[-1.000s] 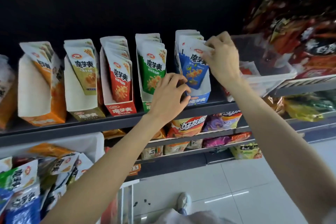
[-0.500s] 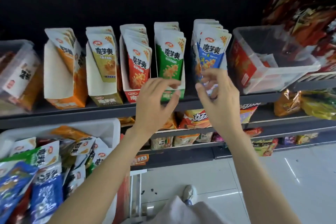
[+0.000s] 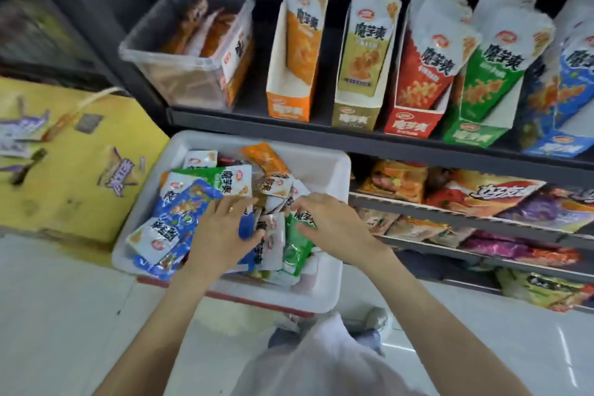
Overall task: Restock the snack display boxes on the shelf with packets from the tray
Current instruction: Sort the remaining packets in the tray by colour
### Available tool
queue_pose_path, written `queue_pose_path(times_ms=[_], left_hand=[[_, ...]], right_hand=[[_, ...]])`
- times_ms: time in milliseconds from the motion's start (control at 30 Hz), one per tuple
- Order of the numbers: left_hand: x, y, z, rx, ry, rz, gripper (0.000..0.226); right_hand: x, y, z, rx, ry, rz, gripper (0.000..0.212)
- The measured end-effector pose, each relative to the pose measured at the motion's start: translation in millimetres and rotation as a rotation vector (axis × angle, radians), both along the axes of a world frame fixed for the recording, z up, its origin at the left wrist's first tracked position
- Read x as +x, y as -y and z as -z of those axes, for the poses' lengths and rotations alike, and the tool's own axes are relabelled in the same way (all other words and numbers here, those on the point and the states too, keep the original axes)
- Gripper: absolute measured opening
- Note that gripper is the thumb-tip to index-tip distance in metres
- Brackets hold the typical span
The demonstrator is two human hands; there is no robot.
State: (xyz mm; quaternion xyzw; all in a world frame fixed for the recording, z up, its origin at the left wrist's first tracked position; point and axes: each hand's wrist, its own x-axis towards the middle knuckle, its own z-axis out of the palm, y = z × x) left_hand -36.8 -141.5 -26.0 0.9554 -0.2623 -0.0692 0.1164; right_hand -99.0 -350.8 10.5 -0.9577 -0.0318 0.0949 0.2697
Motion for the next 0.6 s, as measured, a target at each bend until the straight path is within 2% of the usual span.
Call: queue_pose_path(times_ms=[67,200,333,500,600], left_hand=[[-1,-18,12,0.078,-0.024,0.012,0.071],[-3,-31,18,0.051,0.005,0.074,0.069],[-6,-26,16,0.044,-0.018,0.128,0.075],[-4,-24,22,0.062,-0.026,0.179,0.076],[-2,-23,23,0.021,-0.019,0.186,0.076]], right_hand=[[8,-20,14,-0.074,-0.092,-0.020,0.041],[19,-45,38,-0.142,-0.215,0.065,0.054],[24,-59,46,-0.199,-0.173,0.203,0.055],[25,-65,51,-0.013,-0.172,0.316,0.047],[21,-55,50,-0.127,-0.092,0.366,0.047]])
